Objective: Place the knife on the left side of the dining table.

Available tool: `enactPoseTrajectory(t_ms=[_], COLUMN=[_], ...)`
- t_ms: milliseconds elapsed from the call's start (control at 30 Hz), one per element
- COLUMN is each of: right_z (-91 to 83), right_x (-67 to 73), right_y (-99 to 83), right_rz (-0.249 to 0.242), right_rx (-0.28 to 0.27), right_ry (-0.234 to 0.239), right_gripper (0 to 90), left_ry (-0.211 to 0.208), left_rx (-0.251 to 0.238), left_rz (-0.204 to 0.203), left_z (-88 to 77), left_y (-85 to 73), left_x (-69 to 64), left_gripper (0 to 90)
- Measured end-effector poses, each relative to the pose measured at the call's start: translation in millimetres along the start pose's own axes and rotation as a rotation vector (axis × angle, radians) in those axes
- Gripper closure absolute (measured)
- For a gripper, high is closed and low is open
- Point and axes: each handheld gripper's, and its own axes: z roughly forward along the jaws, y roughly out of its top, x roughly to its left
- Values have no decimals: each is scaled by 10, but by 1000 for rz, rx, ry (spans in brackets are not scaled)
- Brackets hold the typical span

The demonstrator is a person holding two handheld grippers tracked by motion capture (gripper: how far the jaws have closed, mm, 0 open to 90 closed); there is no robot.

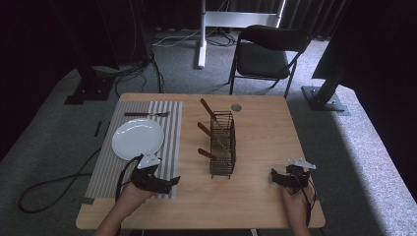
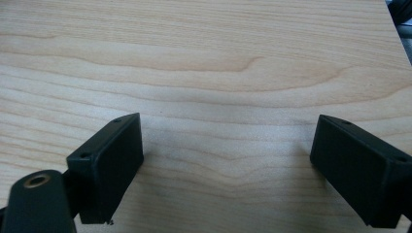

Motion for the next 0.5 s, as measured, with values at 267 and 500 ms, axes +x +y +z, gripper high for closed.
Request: enactPoseTrajectory(t_ms=[267,500], right_z=[0,0], right_x=[-1,-1], right_y=[0,0], right_rz=[-1,-1], right_rx=[0,0], right_ry=[0,-1], right_gripper=[113,113], left_ry=[-32,-43], left_rx=[-18,-28], left_rz=[20,39], left_z=[66,113], left_y=[183,317], left_x=[-77,-139], left_gripper=[19,19])
